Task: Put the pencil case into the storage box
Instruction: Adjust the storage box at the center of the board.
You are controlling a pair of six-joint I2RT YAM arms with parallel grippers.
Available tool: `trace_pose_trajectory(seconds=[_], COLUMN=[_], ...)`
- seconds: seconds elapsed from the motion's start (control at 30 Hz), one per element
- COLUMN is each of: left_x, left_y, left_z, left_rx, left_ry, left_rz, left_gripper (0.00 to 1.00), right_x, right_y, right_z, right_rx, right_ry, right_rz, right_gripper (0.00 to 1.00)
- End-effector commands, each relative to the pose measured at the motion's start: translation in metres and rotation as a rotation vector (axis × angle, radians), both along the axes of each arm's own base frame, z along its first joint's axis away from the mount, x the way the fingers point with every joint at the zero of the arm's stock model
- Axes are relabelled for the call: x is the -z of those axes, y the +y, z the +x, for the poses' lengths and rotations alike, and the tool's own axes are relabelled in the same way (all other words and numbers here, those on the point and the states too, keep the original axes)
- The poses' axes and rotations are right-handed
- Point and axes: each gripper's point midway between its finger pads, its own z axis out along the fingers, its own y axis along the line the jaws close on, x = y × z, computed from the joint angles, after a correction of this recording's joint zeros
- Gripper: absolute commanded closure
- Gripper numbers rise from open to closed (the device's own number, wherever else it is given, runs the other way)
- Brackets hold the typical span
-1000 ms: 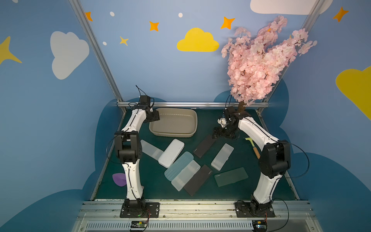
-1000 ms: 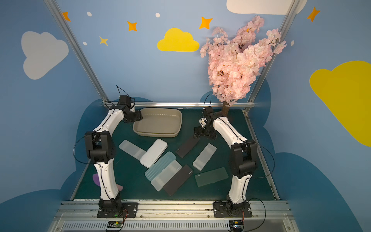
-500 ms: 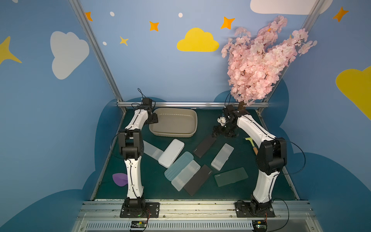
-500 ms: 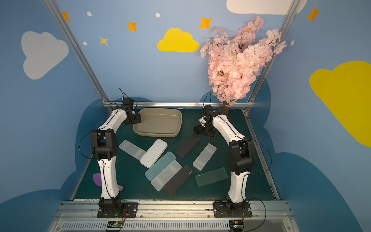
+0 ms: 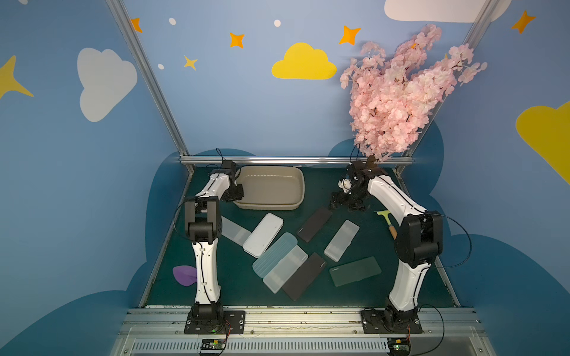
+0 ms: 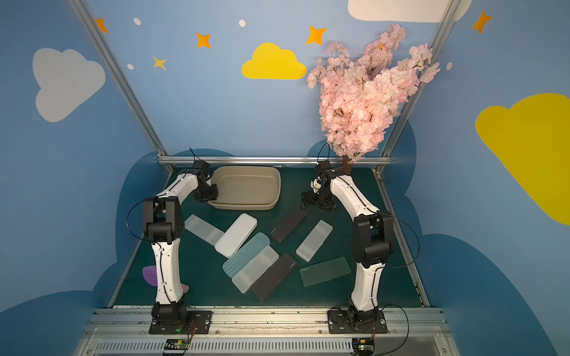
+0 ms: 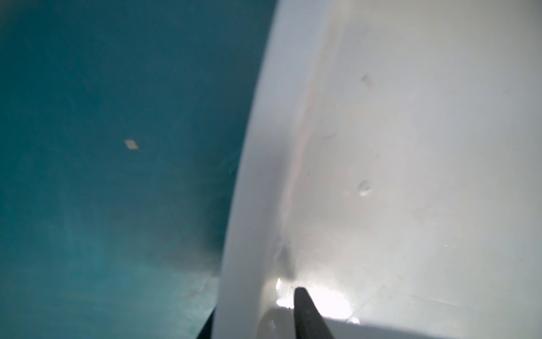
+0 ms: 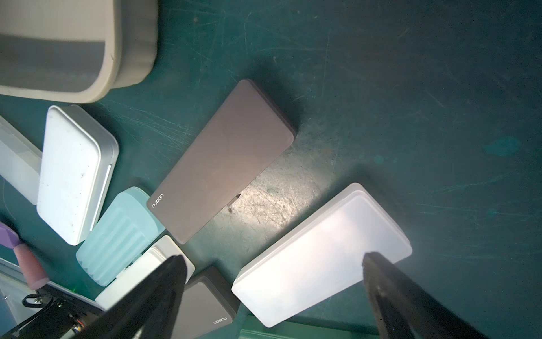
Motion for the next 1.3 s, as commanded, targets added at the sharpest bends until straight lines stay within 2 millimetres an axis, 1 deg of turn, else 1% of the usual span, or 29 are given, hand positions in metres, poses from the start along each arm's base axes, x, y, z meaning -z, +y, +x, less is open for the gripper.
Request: trace_pose_trajectory(seconds=[0.0,0.23,0.53,0.6,0.7,0.73,0.8,0.83,0.9,0.97,1.07,1.13,1.17,1.27], left_x=[-0.024,-0.026,-0.038,-0.039,-0.044,-0.047,-0.059,-0.067,-0.084,-0.101,-0.128,-0.144,-0.151,-0.164], left_y=[-0.025,-0.056,-0.080,-0.083,-0.083,-0.081,-0.075,-0.073,-0.068,-0.063,-0.051,-0.045,-0.044,-0.036], left_z=[-0.008,-0.033,-0.061,-0.066,-0.072,-0.073,-0.074,-0.074,-0.075,-0.080,-0.093,-0.104,-0.110,-0.128], left_rx=[0.068,0.156,0.218,0.220,0.205,0.192,0.162,0.149,0.118,0.085,0.019,-0.015,-0.028,-0.072], left_ry=[-0.025,0.003,0.017,0.020,0.020,0.016,-0.012,-0.032,-0.069,-0.104,-0.151,-0.177,-0.191,-0.221], left_rz=[-0.038,-0.034,-0.026,-0.024,-0.005,0.007,0.045,0.062,0.092,0.105,0.132,0.137,0.134,0.139], left_gripper=[0.69,0.73,0.75,0.71,0.55,0.48,0.38,0.34,0.27,0.22,0.18,0.17,0.16,0.15], right_x=[0.001,0.001,0.000,-0.001,-0.001,-0.002,-0.001,-0.001,-0.003,-0.005,0.000,0.009,0.013,0.025], right_y=[0.000,-0.004,-0.012,-0.015,-0.023,-0.026,-0.036,-0.045,-0.055,-0.060,-0.061,-0.059,-0.059,-0.055], right_z=[-0.007,-0.019,-0.044,-0.049,-0.059,-0.062,-0.073,-0.079,-0.091,-0.102,-0.120,-0.131,-0.135,-0.141], right_rx=[0.006,0.016,0.077,0.094,0.140,0.163,0.226,0.267,0.318,0.352,0.387,0.416,0.431,0.477], right_ry=[0.038,0.045,0.053,0.053,0.061,0.064,0.085,0.096,0.108,0.120,0.163,0.212,0.234,0.282], right_rz=[0.008,0.005,0.005,-0.003,-0.024,-0.032,-0.070,-0.106,-0.144,-0.167,-0.182,-0.185,-0.187,-0.189], right_gripper=[0.02,0.02,0.02,0.02,0.02,0.02,0.02,0.02,0.01,0.02,0.02,0.02,0.01,0.01])
